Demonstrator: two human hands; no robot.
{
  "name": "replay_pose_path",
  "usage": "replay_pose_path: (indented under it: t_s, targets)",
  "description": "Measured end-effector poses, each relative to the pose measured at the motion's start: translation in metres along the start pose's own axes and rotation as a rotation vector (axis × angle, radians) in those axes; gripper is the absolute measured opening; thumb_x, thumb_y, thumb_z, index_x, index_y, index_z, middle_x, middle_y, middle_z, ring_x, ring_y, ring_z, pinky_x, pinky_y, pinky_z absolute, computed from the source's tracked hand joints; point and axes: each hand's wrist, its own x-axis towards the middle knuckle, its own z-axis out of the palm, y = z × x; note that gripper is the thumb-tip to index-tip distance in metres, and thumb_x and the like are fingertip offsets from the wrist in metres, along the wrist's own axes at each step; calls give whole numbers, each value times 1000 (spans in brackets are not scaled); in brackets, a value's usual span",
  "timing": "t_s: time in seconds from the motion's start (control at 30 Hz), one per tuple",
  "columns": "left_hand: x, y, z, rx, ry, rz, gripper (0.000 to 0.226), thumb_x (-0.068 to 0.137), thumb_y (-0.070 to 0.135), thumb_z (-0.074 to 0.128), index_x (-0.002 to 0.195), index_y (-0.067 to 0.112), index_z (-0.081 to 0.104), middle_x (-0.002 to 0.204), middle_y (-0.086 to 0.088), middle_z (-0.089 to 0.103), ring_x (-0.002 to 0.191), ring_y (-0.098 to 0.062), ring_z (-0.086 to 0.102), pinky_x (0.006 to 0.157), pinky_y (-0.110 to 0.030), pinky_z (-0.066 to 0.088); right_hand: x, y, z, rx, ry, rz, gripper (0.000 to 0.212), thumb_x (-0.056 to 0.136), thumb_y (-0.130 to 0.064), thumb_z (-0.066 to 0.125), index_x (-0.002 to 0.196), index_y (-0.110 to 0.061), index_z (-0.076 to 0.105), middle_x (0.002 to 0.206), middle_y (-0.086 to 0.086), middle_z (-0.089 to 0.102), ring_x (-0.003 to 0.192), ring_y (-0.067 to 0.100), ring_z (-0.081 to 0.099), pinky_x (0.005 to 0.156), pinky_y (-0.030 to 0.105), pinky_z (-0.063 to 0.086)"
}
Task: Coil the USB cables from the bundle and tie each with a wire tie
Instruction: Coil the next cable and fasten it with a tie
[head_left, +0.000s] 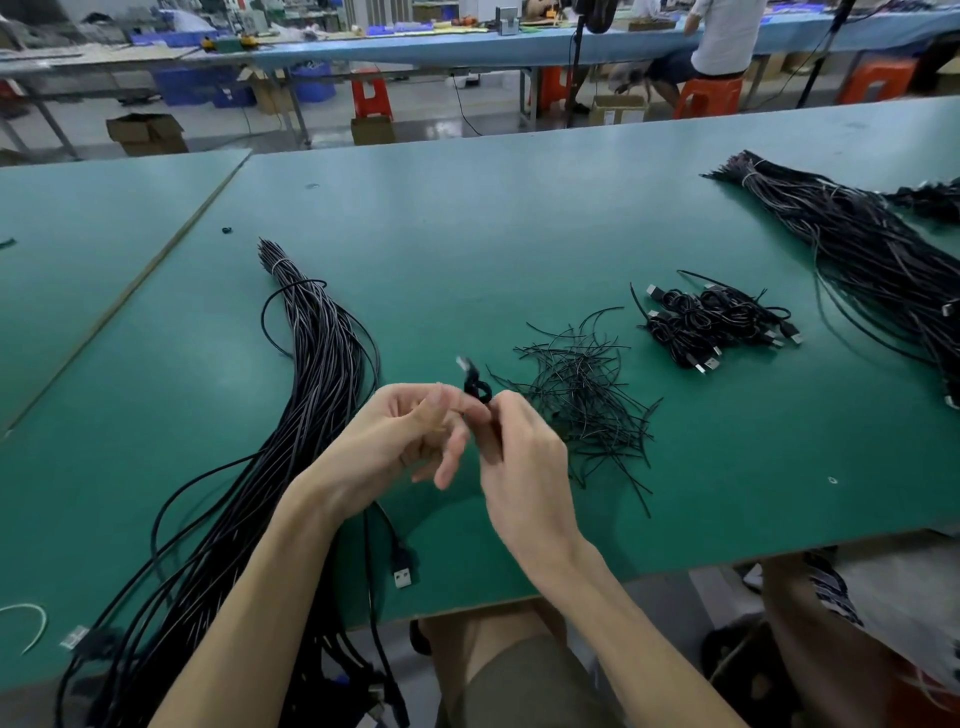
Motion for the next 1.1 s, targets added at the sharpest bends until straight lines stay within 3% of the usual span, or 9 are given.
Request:
replay_pose_path:
  t_s: [0.1, 0.2, 0.37, 0.5, 0.57, 0.67, 0.8, 0.93, 1.1]
  targets:
    - [5, -2, 1, 2, 196, -3, 40, 98, 51, 62, 88, 15, 74, 64, 0, 59, 44, -12, 49, 46, -22, 31, -3, -4, 2, -75, -39, -153, 11, 101, -7, 62, 90, -7, 58, 85, 5, 62, 75, 23, 56, 68, 35, 48]
    - [6, -3, 0, 24, 270, 34, 31, 101, 39, 62, 106, 12, 77, 76, 0, 64, 52, -9, 50, 57, -26, 34, -3, -5, 2, -80, -50, -205, 13, 102, -7, 60, 88, -6, 59, 85, 4, 62, 76, 24, 56, 70, 38, 51]
    - [7, -1, 4, 257, 309, 109, 26, 103, 33, 58, 104, 20, 81, 70, -6, 51, 60, -17, 38, 53, -21, 33, -1, -2, 1, 55, -128, -103, 22, 101, -14, 63, 84, -17, 50, 83, -9, 55, 75, 15, 49, 69, 27, 40]
    - [9, -1, 7, 287, 301, 106, 43, 105, 43, 48, 92, 17, 81, 72, -10, 58, 60, -14, 46, 55, -19, 37, 1, -1, -2, 218, -134, -8, 19, 101, -13, 64, 84, -11, 56, 102, -4, 71, 85, 10, 60, 77, 21, 46]
    - [9, -2, 8, 315, 310, 86, 51, 107, 47, 40, 96, 20, 82, 90, 1, 70, 81, -11, 63, 71, -17, 46, 2, -1, -3, 282, -131, 15, 18, 101, -10, 63, 85, -8, 57, 102, -7, 72, 86, 8, 62, 78, 18, 47]
    - [12, -6, 8, 358, 240, 96, 55, 107, 45, 31, 105, 18, 80, 118, 1, 72, 115, -10, 64, 96, -25, 47, 4, 0, -6, 344, -90, 69, 21, 103, -13, 61, 83, -7, 55, 79, -15, 61, 70, 6, 54, 67, 14, 39]
    - [11, -6, 13, 287, 161, -9, 67, 102, 68, 24, 100, 32, 81, 88, -14, 76, 70, -17, 63, 59, -28, 46, 4, 1, -9, 355, -19, 118, 23, 105, -16, 59, 84, -8, 55, 76, -5, 62, 69, 10, 55, 67, 17, 42]
    - [8, -8, 10, 341, 98, -16, 75, 93, 82, 31, 80, 24, 77, 59, -5, 69, 47, -18, 54, 47, -20, 34, 5, 2, -9, 350, 31, 147, 22, 104, -11, 59, 84, -6, 55, 77, 3, 63, 71, 18, 57, 66, 23, 46]
    - [6, -10, 10, 280, 35, 45, 19, 103, 31, 61, 109, 16, 70, 81, -6, 76, 44, -20, 61, 41, -22, 40, 6, 5, -8, 329, 88, 187, 23, 105, -15, 57, 83, -10, 53, 76, 3, 61, 67, 16, 59, 63, 31, 51]
